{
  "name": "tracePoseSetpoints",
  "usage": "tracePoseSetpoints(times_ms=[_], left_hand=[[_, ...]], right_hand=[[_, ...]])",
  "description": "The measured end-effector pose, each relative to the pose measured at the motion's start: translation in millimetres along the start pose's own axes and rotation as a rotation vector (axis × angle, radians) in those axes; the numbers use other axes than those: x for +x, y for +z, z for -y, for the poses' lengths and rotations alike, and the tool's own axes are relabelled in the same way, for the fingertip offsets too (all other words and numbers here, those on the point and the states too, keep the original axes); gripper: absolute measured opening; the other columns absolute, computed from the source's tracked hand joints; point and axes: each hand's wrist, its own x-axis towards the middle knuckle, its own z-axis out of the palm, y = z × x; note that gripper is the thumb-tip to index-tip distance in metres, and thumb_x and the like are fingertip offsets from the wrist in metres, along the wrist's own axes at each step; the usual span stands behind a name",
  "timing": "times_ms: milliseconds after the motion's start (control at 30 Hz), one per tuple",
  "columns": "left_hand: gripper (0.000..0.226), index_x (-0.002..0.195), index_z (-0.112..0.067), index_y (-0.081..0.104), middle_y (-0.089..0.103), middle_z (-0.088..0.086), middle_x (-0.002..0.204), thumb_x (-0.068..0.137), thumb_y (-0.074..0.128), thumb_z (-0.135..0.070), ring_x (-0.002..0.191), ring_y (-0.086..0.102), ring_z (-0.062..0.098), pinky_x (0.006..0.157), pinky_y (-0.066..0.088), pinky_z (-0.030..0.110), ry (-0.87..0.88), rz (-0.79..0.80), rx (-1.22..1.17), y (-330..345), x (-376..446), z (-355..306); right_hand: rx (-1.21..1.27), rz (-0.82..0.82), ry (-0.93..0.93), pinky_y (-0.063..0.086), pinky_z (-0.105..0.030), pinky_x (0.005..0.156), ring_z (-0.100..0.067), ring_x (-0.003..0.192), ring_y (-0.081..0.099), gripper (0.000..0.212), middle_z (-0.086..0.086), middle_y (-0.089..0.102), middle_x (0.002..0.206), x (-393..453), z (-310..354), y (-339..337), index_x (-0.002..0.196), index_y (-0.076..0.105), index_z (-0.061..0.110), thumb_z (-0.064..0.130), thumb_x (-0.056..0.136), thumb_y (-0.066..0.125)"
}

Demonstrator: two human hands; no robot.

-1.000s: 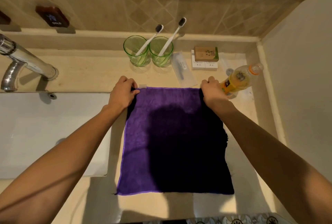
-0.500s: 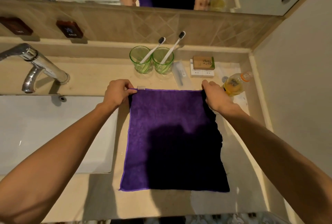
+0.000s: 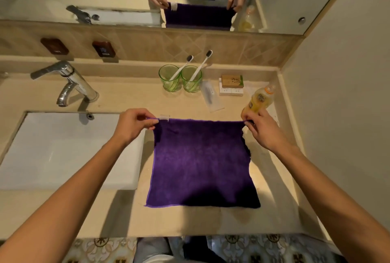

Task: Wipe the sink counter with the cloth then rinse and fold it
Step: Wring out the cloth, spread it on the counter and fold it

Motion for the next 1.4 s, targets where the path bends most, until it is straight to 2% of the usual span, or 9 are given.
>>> tracePoseSetpoints(times_ms=[67, 200, 400, 567, 700, 900, 1067, 1233, 1400], left_hand=[[0.009, 0.076, -0.015, 0.076, 0.074, 0.001, 0.065, 0.080, 0.082, -0.009, 0.060, 0.068, 0.008, 0.067, 0.054, 0.016, 0.005, -0.015, 0.016, 2.0, -23.7, 9.2], [0.015, 0.076, -0.018, 0.077, 0.076, -0.001, 0.072, 0.075, 0.084, -0.006, 0.068, 0.070, 0.005, 0.070, 0.053, 0.011, 0.014, -0.021, -0.004, 10.1, -71.5, 31.0], [0.029, 0.066, -0.030, 0.075, 0.076, -0.008, 0.083, 0.070, 0.088, -0.005, 0.078, 0.070, 0.004, 0.076, 0.052, 0.014, -0.010, 0.051, 0.058, 32.3, -126.8, 79.7], [0.035, 0.073, -0.038, 0.070, 0.073, -0.006, 0.090, 0.074, 0.086, -0.006, 0.090, 0.067, 0.001, 0.076, 0.048, 0.008, 0.062, 0.069, 0.215, 55.6, -165.5, 116.1], [0.024, 0.088, -0.028, 0.078, 0.066, -0.018, 0.097, 0.080, 0.082, -0.007, 0.100, 0.061, -0.007, 0.084, 0.047, 0.006, 0.107, 0.074, 0.300, 68.2, -178.9, 135.6], [0.012, 0.092, -0.009, 0.081, 0.058, -0.027, 0.100, 0.084, 0.077, -0.001, 0.100, 0.055, -0.022, 0.088, 0.039, -0.004, 0.166, 0.019, 0.378, 72.0, -179.5, 150.0], [0.014, 0.090, -0.008, 0.081, 0.063, -0.009, 0.102, 0.082, 0.078, 0.003, 0.102, 0.056, -0.002, 0.088, 0.038, -0.005, 0.187, 0.034, 0.420, 73.8, -187.0, 158.6], [0.014, 0.090, -0.010, 0.081, 0.066, -0.008, 0.098, 0.079, 0.081, -0.001, 0.087, 0.061, -0.003, 0.087, 0.034, -0.007, 0.149, 0.052, 0.430, 79.7, -190.5, 162.8], [0.012, 0.092, -0.014, 0.081, 0.072, -0.003, 0.099, 0.081, 0.082, -0.010, 0.087, 0.062, 0.003, 0.089, 0.037, -0.002, 0.120, 0.000, 0.469, 86.3, -196.5, 179.8]], right_hand=[[0.029, 0.001, -0.027, 0.040, -0.032, 0.073, -0.022, 0.087, 0.051, 0.006, -0.006, 0.051, 0.099, -25.7, -1.2, 6.3, 0.104, 0.060, 0.017, 0.015, 0.099, 0.057], [0.073, 0.019, -0.052, 0.034, -0.016, 0.070, -0.014, 0.078, 0.047, 0.006, 0.001, 0.042, 0.091, -76.9, 0.0, 25.0, 0.104, 0.061, 0.019, 0.017, 0.099, 0.058], [0.104, 0.141, -0.026, 0.044, -0.020, 0.071, -0.010, 0.078, 0.049, 0.009, 0.011, 0.040, 0.093, -138.2, -7.5, 57.0, 0.099, 0.060, 0.024, 0.030, 0.099, 0.053], [0.017, 0.249, 0.008, 0.047, -0.023, 0.072, -0.011, 0.083, 0.049, 0.012, 0.012, 0.045, 0.097, -177.7, -11.2, 80.9, 0.101, 0.062, 0.032, 0.021, 0.097, 0.058], [-0.111, 0.243, 0.011, 0.045, -0.023, 0.064, -0.009, 0.082, 0.050, 0.032, 0.011, 0.051, 0.095, -191.4, -6.3, 89.3, 0.105, 0.067, 0.034, 0.013, 0.081, 0.071], [-0.165, 0.190, -0.026, 0.045, -0.026, 0.060, -0.017, 0.079, 0.059, 0.038, 0.008, 0.062, 0.088, -193.8, -3.6, 98.5, 0.096, 0.075, 0.030, 0.005, 0.069, 0.083], [-0.178, 0.181, -0.042, 0.046, -0.026, 0.057, -0.017, 0.075, 0.061, 0.039, 0.009, 0.062, 0.085, -198.2, -5.6, 104.9, 0.094, 0.077, 0.030, 0.006, 0.066, 0.089], [-0.179, 0.199, -0.037, 0.045, -0.026, 0.054, -0.017, 0.071, 0.060, 0.036, 0.010, 0.062, 0.082, -199.6, -7.8, 105.9, 0.093, 0.079, 0.030, 0.011, 0.065, 0.091], [-0.174, 0.239, -0.017, 0.044, -0.026, 0.057, -0.015, 0.073, 0.056, 0.027, 0.014, 0.059, 0.083, -200.2, -12.4, 106.7, 0.094, 0.078, 0.032, 0.014, 0.076, 0.084]])
